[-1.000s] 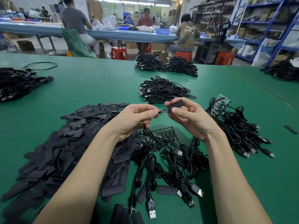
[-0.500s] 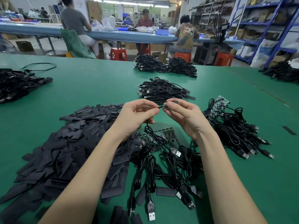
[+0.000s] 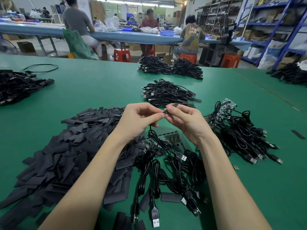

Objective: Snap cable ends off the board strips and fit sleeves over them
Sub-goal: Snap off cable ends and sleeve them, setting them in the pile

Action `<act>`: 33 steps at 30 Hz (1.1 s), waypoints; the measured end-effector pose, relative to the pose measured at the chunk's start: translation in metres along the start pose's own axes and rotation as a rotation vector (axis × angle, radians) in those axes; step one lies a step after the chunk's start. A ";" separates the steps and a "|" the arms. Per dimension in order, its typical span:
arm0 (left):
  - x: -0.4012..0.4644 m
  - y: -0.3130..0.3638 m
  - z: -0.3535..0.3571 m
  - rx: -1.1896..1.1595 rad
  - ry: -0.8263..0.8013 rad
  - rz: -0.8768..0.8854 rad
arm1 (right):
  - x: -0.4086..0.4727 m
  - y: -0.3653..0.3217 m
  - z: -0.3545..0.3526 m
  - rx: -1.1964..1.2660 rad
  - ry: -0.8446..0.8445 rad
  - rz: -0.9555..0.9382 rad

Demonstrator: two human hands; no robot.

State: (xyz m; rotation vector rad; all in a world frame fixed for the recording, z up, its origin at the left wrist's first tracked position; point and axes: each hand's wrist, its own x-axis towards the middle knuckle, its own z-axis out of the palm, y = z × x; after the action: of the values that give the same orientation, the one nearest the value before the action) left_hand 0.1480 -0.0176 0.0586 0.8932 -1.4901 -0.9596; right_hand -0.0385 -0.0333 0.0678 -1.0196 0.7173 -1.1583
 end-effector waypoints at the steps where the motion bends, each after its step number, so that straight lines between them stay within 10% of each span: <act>1: 0.000 0.001 0.001 -0.018 0.002 0.000 | 0.000 0.000 0.000 0.008 -0.009 0.011; 21: -0.004 0.000 0.005 -0.144 0.033 -0.066 | -0.003 -0.001 -0.001 -0.093 -0.078 0.047; 33: -0.003 -0.006 0.014 -0.293 0.141 -0.122 | 0.002 0.006 0.018 -0.051 0.135 -0.259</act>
State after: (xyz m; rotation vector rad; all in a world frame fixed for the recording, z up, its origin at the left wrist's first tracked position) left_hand 0.1350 -0.0161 0.0514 0.8252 -1.1508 -1.1461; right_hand -0.0194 -0.0304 0.0693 -1.1077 0.7396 -1.4498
